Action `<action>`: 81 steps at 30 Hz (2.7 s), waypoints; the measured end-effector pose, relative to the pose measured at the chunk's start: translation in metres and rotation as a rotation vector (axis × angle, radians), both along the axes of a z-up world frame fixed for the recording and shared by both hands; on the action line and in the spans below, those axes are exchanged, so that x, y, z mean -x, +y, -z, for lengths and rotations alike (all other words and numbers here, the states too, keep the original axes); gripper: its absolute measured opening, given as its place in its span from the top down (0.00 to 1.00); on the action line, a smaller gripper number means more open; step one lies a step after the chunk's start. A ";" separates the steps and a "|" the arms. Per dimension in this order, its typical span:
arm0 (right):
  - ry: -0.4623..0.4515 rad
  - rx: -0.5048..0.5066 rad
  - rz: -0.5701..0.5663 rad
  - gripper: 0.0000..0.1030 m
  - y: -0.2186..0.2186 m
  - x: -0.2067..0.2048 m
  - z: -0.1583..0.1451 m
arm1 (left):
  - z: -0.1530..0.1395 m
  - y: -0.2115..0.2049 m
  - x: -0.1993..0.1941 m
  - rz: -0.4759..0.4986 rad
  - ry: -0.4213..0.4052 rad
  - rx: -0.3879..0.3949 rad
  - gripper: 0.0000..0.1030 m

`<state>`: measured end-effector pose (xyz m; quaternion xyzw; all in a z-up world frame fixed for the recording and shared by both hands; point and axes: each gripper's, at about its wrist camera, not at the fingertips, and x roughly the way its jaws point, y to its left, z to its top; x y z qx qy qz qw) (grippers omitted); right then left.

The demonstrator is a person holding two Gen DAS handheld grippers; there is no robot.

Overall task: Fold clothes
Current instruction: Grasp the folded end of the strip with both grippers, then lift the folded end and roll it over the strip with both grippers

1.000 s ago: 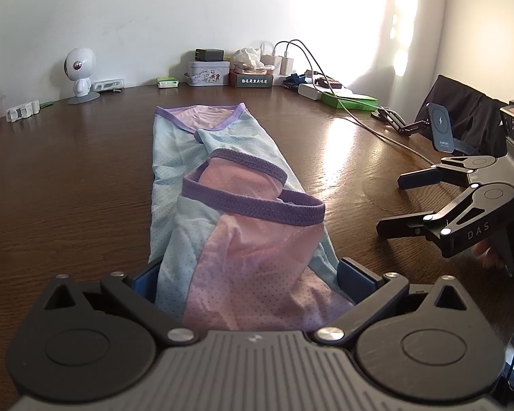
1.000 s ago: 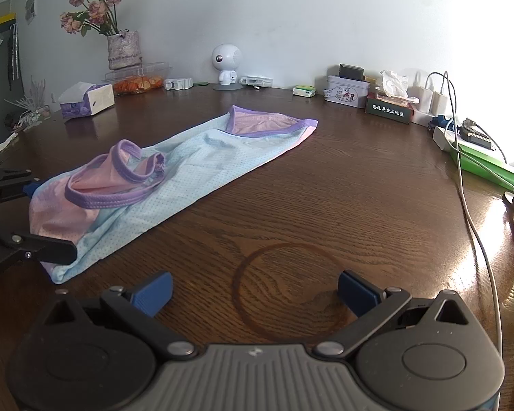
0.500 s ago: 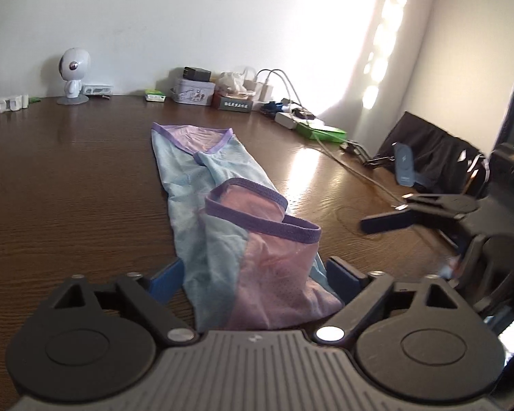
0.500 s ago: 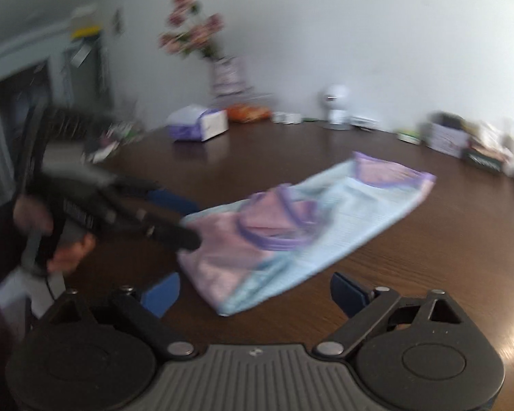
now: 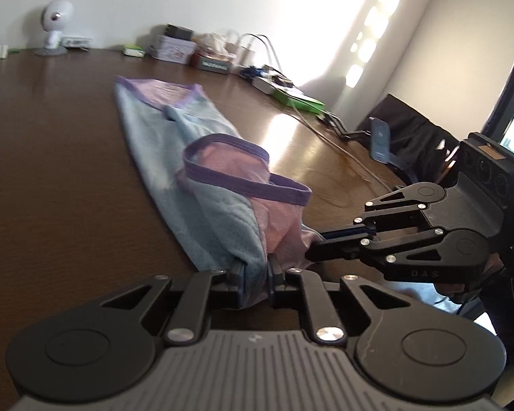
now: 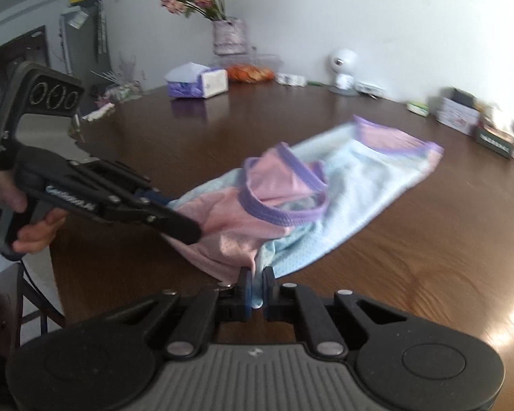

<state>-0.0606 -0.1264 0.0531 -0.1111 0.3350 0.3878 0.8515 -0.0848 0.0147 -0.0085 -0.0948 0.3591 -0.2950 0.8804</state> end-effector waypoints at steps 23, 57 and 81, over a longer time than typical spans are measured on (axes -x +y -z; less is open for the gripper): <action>-0.062 -0.046 -0.102 0.96 -0.049 0.043 0.009 | -0.003 -0.028 0.076 0.019 -0.170 -0.202 0.93; 0.092 -0.208 0.211 0.80 -0.044 -0.125 -0.013 | -0.018 0.003 -0.116 -0.142 0.069 -0.092 0.77; 0.183 -0.240 0.398 0.91 -0.112 -0.017 0.004 | -0.005 -0.067 -0.039 -0.096 0.097 -0.037 0.95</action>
